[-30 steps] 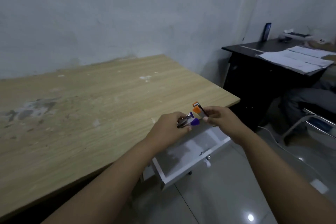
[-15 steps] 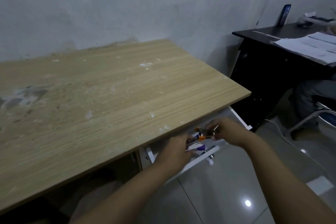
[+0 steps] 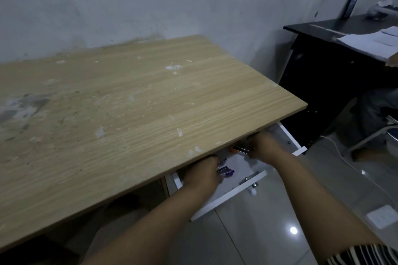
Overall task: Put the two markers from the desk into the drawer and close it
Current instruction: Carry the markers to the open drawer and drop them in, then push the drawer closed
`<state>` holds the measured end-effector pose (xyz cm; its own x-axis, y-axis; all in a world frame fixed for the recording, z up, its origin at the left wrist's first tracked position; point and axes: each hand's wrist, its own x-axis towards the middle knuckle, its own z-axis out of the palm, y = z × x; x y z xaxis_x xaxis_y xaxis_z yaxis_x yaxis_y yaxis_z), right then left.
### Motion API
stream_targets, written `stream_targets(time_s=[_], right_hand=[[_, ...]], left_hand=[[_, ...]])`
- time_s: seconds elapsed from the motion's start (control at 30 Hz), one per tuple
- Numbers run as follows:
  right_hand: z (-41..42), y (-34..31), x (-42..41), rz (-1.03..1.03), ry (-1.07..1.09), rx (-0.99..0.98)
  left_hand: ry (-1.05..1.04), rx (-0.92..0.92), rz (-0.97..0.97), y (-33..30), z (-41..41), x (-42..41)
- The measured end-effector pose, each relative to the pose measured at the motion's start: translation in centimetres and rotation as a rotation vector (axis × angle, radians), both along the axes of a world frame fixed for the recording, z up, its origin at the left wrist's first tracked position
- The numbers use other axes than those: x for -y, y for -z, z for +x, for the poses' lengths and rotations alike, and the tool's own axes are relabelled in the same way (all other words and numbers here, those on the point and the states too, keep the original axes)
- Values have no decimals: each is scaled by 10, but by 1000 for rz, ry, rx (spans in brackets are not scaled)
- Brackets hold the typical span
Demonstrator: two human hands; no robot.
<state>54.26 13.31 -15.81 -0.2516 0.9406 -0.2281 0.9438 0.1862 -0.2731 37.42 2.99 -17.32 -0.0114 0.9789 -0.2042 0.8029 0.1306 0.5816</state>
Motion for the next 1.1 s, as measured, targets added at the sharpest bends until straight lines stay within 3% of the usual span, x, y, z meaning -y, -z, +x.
stream_targets(time_s=[0.13, 0.27, 0.4, 0.53, 0.63, 0.73, 0.93, 1.1], right_hand=[[-1, 4, -1, 44, 120, -97], [6, -3, 8, 84, 185, -166], [17, -15, 48, 395, 280, -224], [10, -2, 96, 707, 561, -457], [0, 13, 119, 577, 711, -760], [-8, 28, 136, 374, 780, -986], [-21, 35, 161, 7, 754, -1265], [-28, 52, 168, -85, 765, -1400]], left_hand=[[26, -26, -19, 4, -2, -3], [8, 80, -5, -4, 2, -4], [127, 209, 143, -31, 12, 16], [429, -77, 349, -38, 22, 46], [582, -359, 530, -27, 25, 61], [666, -565, 572, -18, 19, 75], [731, -695, 528, -14, -8, 98], [698, -759, 515, -15, -20, 103]])
